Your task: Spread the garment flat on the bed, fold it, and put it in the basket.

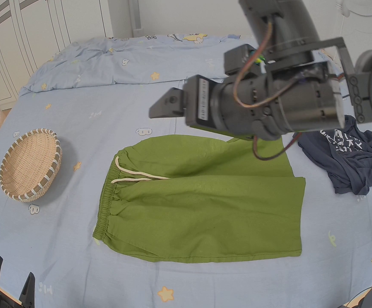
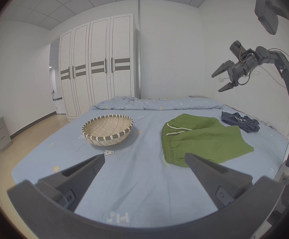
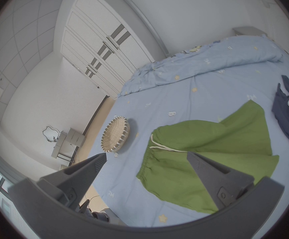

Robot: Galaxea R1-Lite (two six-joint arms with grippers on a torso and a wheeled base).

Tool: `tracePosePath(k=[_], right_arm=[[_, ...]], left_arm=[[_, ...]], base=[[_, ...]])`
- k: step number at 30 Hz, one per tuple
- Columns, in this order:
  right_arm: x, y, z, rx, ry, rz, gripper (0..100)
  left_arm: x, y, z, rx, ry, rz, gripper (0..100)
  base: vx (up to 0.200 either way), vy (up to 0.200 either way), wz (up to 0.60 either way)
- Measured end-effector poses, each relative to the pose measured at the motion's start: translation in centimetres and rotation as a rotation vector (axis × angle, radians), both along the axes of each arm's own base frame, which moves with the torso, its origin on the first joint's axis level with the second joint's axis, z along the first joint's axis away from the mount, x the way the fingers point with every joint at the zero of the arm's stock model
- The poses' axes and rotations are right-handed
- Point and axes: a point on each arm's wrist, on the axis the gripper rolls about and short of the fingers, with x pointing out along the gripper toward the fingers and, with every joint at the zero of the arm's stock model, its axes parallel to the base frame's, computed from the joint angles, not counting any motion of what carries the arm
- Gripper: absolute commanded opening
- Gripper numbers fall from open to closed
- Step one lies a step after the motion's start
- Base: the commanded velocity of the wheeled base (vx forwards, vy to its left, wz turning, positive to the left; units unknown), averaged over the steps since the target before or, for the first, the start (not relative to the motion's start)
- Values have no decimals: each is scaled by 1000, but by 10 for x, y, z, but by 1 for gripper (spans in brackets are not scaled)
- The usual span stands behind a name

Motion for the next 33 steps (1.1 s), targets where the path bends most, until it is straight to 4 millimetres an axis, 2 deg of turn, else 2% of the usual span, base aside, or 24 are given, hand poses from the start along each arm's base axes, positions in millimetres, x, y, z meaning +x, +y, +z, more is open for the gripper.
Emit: tracePosePath(k=[7,13,18,22,27,30,33], right_arm=[[-9,-67,-8,42,53,-16,100],[-30,-121,-25,110,68,-14,100],[-49,-159,-51,156,82,-33,100],[-67,-189,-83,181,114,-74,100],[-87,-214,-120,180,174,-130,100],[-97,-223,-135,182,198,-146,100],[-101,-227,-140,195,191,-150,100]], left_arm=[[0,0,0,3,1,-1,100],[0,0,0,5,1,-2,100],[0,0,0,14,-1,6,100],[0,0,1,29,-5,11,100],[-1,0,5,15,-27,16,100],[-6,1,24,-29,-66,2,100],[-12,2,52,-71,-88,-35,100]], base=[[0,0,0],[0,0,0],[0,0,0],[0,0,0],[0,0,0],[0,0,0],[0,0,0]])
